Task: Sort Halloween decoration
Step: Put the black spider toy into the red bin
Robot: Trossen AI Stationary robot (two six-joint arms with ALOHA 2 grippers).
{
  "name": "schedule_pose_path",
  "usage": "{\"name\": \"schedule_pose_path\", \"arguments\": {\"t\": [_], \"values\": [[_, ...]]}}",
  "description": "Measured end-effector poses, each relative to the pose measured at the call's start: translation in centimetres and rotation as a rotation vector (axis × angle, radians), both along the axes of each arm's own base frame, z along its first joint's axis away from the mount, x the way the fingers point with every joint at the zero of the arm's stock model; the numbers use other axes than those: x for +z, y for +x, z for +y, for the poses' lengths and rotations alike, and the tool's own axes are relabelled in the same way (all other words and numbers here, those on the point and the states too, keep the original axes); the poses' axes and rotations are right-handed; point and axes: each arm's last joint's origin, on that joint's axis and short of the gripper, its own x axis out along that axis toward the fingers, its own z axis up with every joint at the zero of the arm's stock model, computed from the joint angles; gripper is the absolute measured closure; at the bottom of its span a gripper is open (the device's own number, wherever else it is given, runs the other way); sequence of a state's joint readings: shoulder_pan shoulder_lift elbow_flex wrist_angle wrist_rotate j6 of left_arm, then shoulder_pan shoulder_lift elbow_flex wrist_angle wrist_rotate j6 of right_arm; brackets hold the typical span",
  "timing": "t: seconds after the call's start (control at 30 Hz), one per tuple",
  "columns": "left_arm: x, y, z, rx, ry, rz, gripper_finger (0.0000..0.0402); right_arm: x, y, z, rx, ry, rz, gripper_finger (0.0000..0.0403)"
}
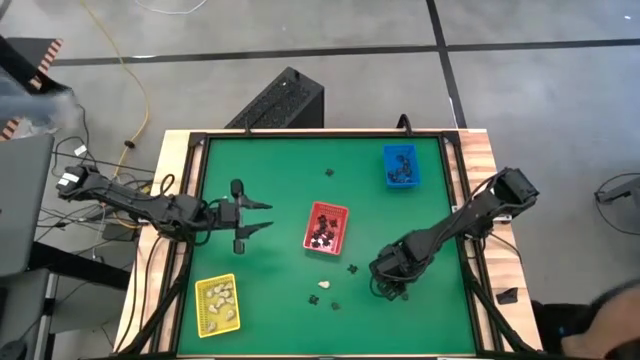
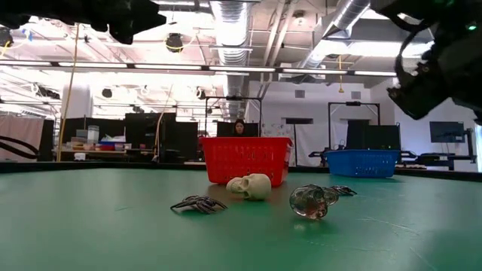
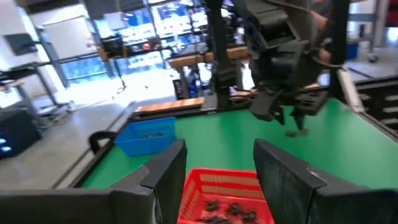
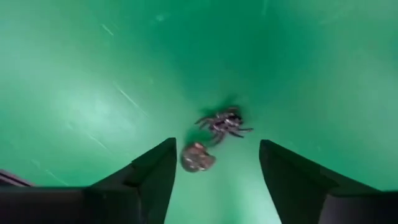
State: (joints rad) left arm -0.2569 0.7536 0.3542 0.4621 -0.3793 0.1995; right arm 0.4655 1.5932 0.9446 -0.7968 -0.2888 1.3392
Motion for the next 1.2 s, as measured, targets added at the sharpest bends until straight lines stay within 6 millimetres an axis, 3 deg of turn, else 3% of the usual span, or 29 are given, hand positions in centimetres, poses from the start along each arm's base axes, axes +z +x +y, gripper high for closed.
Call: {"name": "schedule_pose_path", "arguments": {"t": [0.27, 0.53, 1.2], "values": [[-0.6, 0.0, -0.2, -0.076, -0.056, 0.057, 0.0223, -0.9, -0.8, -0.1, -0.022, -0.025, 0.041, 0.0131], [-0.7, 0.0, -0.3, -0.114, -0.079, 0.059, 0.0223, -0.9, -0.4, 0.1, -0.05, -0.053, -0.022, 0.0131], [-0.6, 0.0, -0.3, -0.115, -0.083, 0.053, 0.0223, -2.2, -1.0, 0.5, -0.148, -0.06, -0.051, 0.0131]]}}
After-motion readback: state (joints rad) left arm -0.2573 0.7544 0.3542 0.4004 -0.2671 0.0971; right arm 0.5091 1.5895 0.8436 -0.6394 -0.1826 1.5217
